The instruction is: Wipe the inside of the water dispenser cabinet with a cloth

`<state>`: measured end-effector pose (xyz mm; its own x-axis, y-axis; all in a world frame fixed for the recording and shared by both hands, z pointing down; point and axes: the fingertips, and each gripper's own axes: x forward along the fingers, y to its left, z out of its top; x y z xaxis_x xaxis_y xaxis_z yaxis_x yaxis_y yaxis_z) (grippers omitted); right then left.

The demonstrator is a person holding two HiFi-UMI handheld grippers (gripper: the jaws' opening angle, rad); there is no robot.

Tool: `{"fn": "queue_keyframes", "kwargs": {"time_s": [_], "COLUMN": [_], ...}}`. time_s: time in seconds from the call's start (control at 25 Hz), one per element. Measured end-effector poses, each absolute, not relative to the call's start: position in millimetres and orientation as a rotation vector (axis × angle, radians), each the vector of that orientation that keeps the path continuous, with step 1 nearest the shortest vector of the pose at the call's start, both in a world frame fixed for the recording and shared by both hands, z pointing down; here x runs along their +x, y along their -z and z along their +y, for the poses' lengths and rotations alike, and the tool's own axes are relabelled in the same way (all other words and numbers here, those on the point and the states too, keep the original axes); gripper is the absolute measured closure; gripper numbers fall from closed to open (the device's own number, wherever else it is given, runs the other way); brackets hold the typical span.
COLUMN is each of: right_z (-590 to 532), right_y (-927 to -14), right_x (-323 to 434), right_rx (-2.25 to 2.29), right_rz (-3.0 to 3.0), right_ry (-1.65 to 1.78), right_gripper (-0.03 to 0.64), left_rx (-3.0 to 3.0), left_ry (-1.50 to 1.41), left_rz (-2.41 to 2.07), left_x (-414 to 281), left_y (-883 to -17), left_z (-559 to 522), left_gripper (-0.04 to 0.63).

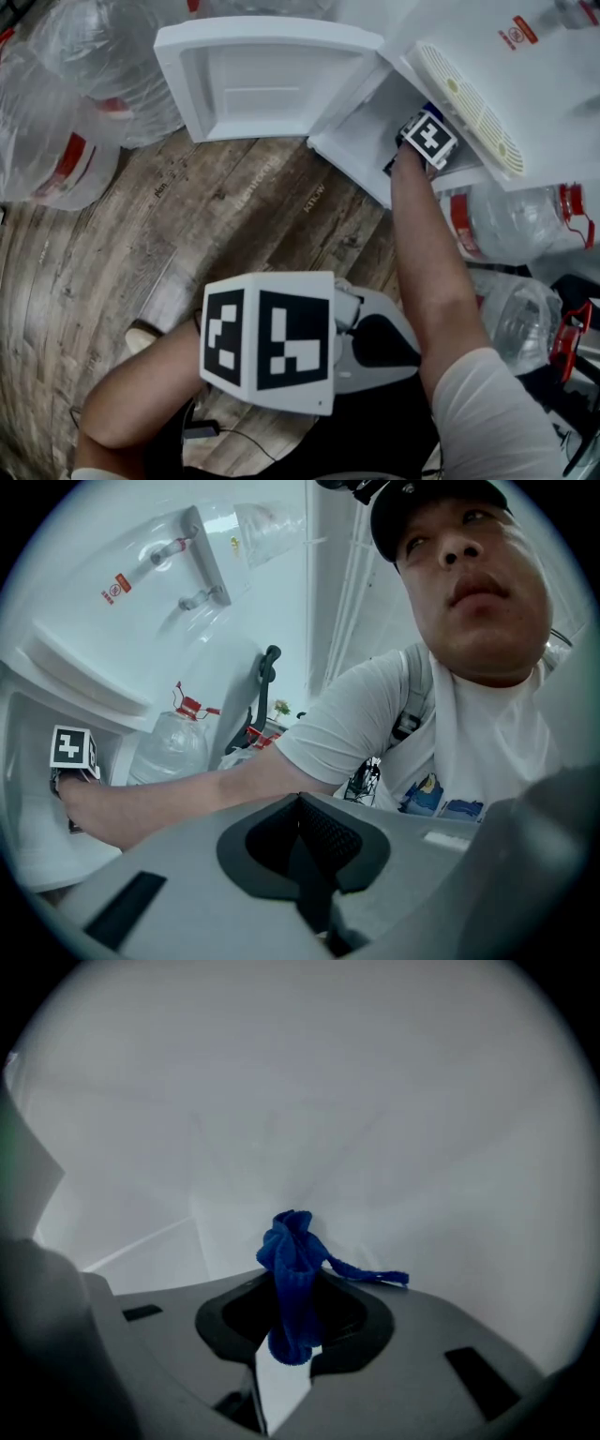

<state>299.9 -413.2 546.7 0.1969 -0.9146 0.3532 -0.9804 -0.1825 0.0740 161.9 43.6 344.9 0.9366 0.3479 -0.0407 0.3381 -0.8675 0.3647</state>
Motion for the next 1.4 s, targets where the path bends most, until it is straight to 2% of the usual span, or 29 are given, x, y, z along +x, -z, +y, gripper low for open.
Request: {"fn": "queue_keyframes", "kwargs": {"time_s": [0.28,0.6,1.4], "right_z": [-381,-375,-433], "right_y": [-606,-664,-645], "right_x": [350,354,246], "right_rx": [2.305,2.295,1.8], "right_rz": [-1.411,-1.432,-2.086], "right_ry": [-0.589,-0.786,-0.624], "right_gripper": [0.525,0.523,0.522], "left_rx": [2.7,2.682,2.709], "left_ry": [-0.042,-0.051,0.017], "left_rz": [0.462,0.453,0.388], "left_x": [159,163,190], "left_y": [-355,-365,-358], "left_z": [40,43,24], "left_gripper": [0.592,0.592,0.592]}}
